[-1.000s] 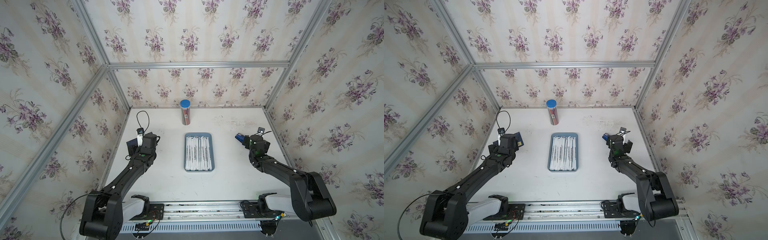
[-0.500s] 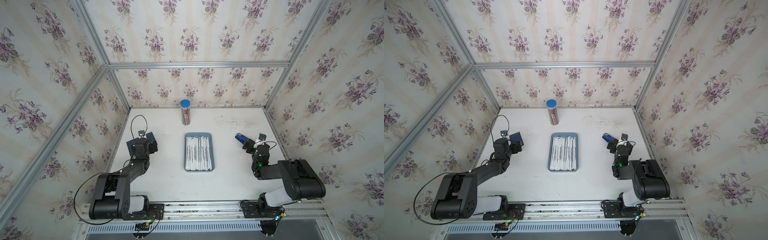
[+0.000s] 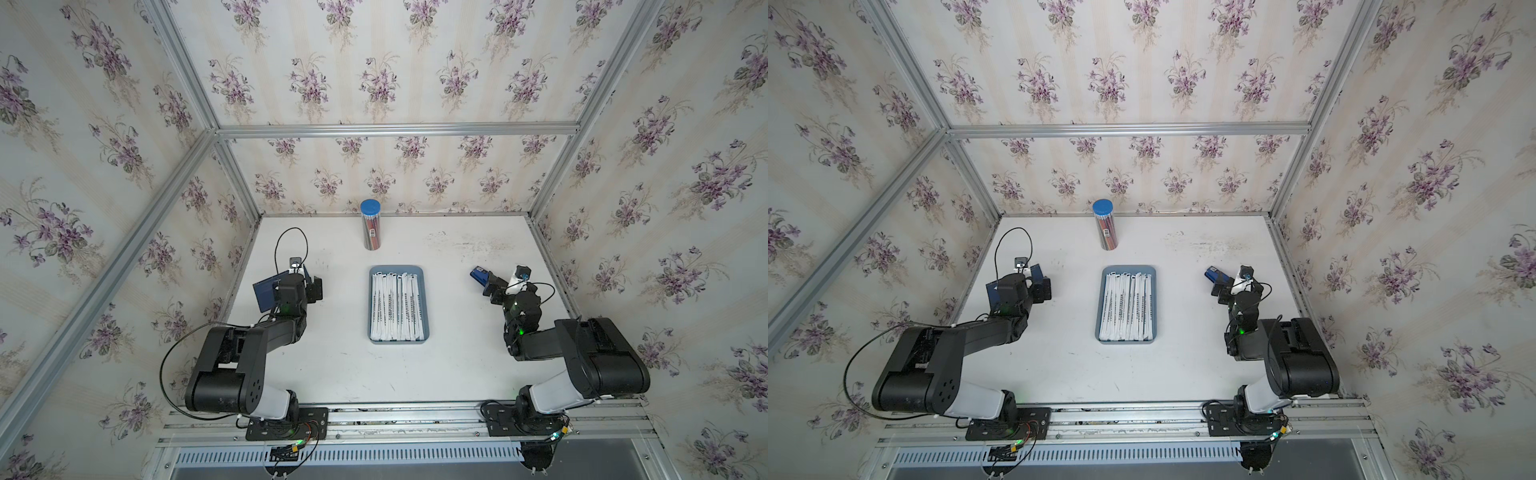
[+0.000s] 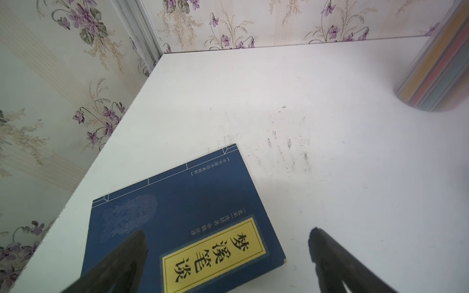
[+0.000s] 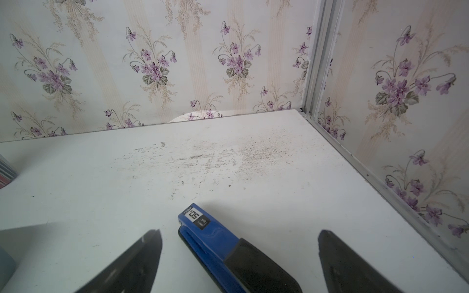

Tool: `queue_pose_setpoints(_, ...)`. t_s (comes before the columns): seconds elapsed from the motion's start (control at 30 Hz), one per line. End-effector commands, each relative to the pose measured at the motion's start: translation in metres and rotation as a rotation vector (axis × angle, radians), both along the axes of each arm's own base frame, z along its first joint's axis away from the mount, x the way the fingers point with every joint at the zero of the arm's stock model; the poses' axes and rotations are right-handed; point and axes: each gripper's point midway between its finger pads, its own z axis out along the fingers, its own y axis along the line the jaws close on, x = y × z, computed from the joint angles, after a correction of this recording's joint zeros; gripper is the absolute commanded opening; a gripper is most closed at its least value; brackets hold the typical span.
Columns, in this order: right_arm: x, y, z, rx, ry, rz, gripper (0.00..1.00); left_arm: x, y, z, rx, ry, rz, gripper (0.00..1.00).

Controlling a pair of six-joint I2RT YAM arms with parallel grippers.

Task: Put the straws into the storage box
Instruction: Reset both arms

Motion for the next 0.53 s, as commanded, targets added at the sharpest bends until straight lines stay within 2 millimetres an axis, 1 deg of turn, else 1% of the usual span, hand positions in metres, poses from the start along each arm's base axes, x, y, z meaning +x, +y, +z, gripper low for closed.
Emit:
queue_pose_setpoints(0.0, 0.0009, 0.0011, 0.0071, 0.002, -0.029, 0.006, 1.0, 0.0027, 0.0033, 0.0055, 0.017, -0.017, 0.013, 1.0)
queue_pose_setpoints(0.5, 0.0012, 0.0009, 0.0076, 0.001, -0.031, 0.006, 1.0, 0.003, 0.0013, 0.0051, 0.023, -0.013, 0.005, 1.0)
